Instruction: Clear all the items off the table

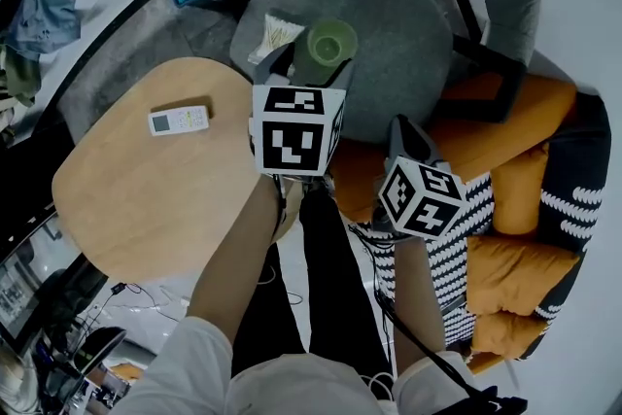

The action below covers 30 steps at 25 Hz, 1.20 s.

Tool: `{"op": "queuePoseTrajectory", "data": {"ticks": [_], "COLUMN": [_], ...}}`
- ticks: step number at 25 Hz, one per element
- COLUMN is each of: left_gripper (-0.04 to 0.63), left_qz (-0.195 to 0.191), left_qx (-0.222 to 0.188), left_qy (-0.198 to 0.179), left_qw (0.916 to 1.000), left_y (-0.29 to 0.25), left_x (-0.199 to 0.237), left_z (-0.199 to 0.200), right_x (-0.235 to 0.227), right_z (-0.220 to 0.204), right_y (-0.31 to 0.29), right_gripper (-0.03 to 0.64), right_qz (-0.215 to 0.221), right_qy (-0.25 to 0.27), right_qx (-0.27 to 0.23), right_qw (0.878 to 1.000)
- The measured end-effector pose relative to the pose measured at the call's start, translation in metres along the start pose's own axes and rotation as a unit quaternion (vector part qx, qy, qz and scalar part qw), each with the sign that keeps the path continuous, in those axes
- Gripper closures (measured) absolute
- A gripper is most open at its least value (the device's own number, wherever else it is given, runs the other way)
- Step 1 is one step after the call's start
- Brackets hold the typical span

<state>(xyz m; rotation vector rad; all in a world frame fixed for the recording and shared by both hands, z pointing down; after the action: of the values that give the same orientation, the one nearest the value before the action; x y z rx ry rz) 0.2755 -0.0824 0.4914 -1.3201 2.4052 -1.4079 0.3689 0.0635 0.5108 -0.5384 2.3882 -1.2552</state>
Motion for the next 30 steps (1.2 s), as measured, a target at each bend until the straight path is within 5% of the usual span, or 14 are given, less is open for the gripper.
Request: {"op": "queuePoseTrajectory", "data": {"ticks": [9,12,17,21,30], "left_gripper": [0.251,0.36,0.413,0.523,0.583], "left_qz": [0.015,0.03,0.048,0.075,0.114], "left_qx": [-0.033,-0.034,-0.031,-0.042,-0.056], "left_qy": [0.055,0.071,0.102,0.12,0.163], "left_qw": [0.9978,0.9965,0.9931,0.9889,0.9784], "left_y": [0.066,0.093,0.145,0.196,0.294], "left_x": [0.046,0.067,0.106,0.14,0.193], "left_z": [-0.03,-0.05,-0.091,-0.119,-0.183], "right_x": [0.055,0.087,0.149,0.204,0.308], "right_z": [-0.006,-0.011,-0.029,-0.048,-0.095], "right_y": [0.008,0.012,0.021,0.033,0.064], "right_gripper": [0.594,0.594,0.594,0.592,0.592], "right_qz": [0.02,0.036,0.064,0.088,0.127], "right_qy": [0.036,0.054,0.088,0.113,0.159], "right_qx": [0.0,0.002,0.006,0.01,0.017], "right_qw": [0.999,0.998,0.994,0.99,0.979]}}
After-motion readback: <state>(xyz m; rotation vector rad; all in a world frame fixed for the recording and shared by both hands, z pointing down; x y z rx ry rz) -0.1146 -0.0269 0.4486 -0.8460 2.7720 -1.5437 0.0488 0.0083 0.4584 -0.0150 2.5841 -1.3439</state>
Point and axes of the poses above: the fingertips, and each gripper's own axes: y backward along the fingers, x to its left, z out of its top, the point moved 3 cm from there along y, backward along the fingers, and after that the axes turned 8 degrees about -z, right-handed, at the moved point
